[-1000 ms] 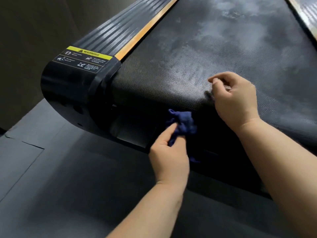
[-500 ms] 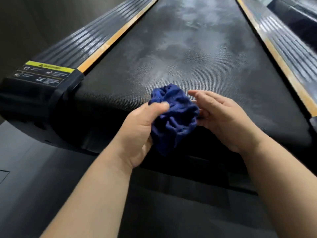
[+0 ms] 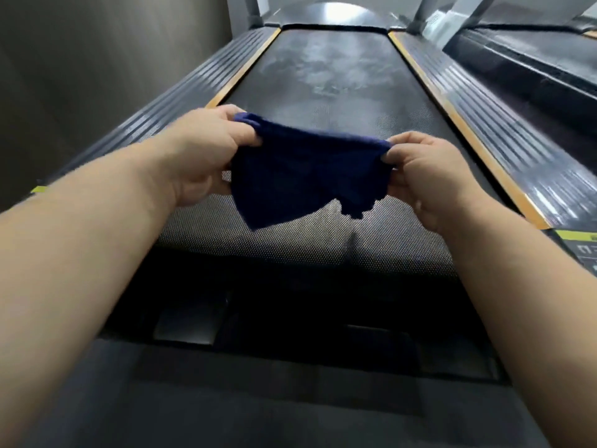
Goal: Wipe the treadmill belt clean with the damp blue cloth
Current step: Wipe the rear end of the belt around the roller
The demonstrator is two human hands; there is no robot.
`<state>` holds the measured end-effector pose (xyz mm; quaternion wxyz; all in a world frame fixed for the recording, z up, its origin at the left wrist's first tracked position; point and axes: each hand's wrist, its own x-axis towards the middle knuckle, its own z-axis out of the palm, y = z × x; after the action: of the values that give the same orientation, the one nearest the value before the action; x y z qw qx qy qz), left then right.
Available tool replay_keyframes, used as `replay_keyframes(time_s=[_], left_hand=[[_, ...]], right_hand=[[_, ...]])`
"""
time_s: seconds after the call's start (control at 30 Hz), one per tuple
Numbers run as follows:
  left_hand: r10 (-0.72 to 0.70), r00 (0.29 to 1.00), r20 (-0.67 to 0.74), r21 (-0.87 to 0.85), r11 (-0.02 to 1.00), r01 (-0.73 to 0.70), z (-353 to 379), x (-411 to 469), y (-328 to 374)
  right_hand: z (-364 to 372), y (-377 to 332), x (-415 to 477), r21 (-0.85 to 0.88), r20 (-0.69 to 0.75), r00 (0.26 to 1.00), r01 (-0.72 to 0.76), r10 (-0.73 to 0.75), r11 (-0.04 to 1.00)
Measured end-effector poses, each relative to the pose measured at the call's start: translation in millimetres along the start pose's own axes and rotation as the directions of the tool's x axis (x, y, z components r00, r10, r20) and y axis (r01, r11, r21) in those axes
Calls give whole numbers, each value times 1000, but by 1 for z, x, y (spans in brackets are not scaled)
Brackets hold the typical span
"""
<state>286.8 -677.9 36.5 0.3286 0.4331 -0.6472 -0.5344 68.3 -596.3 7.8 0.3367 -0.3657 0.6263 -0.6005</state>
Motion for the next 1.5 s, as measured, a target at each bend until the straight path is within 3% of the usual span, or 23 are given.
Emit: replay_keyframes(time_s=[0.07,0.13,0.2,0.3,0.4,0.47,0.67,0.8,0.87,1.0,1.07,1.13,1.2,1.27,1.37,1.43,1.5], left_hand=[[110,988,-109,175,980,-90,-9,5,-8],[250,943,-219,275,943,-187,-12,5,-19],[255,933,-254,224,954,-199,-13,2,-25],[200,959,-198,117,977,-180,-16,-3,-23],[90,996,17,-146,986,-86,-29,-7,-18],[17,996,84,-209,978,1,-37,-8,-17],[-181,981,-63,-340,928,149,-34,1,-18],[-123,983,-136,-495,868,41,-8,2,-7],[-39,999,2,-524,851,34,8,-3,3],[-7,945,327,-222,971,84,33,-17,11],[13,939,344,-165,985,47,36,-19,9],[52,974,222,-156,988,-17,31,-16,7],[75,993,86,-145,987,-62,21,-9,-3],[1,982,188,-145,989,27,13,-5,-21],[-111,835,539,-116,972,204,18,-14,-44],[-102,811,576,-156,960,231,26,-16,-50],[-76,861,503,-214,954,209,30,-14,-51]], right_hand=[[-5,-5,8,-262,-52,990,115,-133,958],[-11,-9,11,-519,-31,964,210,-263,829],[-18,-12,8,-640,-18,935,261,-353,723],[-27,-12,8,-684,-25,912,283,-410,672],[-33,-4,6,-525,-88,951,207,-295,825],[-34,-3,3,-390,-121,974,131,-192,911],[-27,-16,-4,-74,-44,993,-114,111,991],[-7,-17,-7,67,45,975,-219,216,973],[7,-14,-9,109,176,962,-232,211,967],[22,-13,-13,160,458,874,-263,165,952],[23,-11,-13,200,466,877,-234,118,952],[19,-9,-11,163,388,918,-159,85,974],[12,-13,-12,162,450,891,-140,53,977],[5,-21,-14,233,572,820,-161,-2,959],[1,-33,-14,239,636,769,-116,-64,964],[0,-32,-11,159,629,775,-43,-68,986],[1,-28,-7,60,559,827,27,-56,998]])
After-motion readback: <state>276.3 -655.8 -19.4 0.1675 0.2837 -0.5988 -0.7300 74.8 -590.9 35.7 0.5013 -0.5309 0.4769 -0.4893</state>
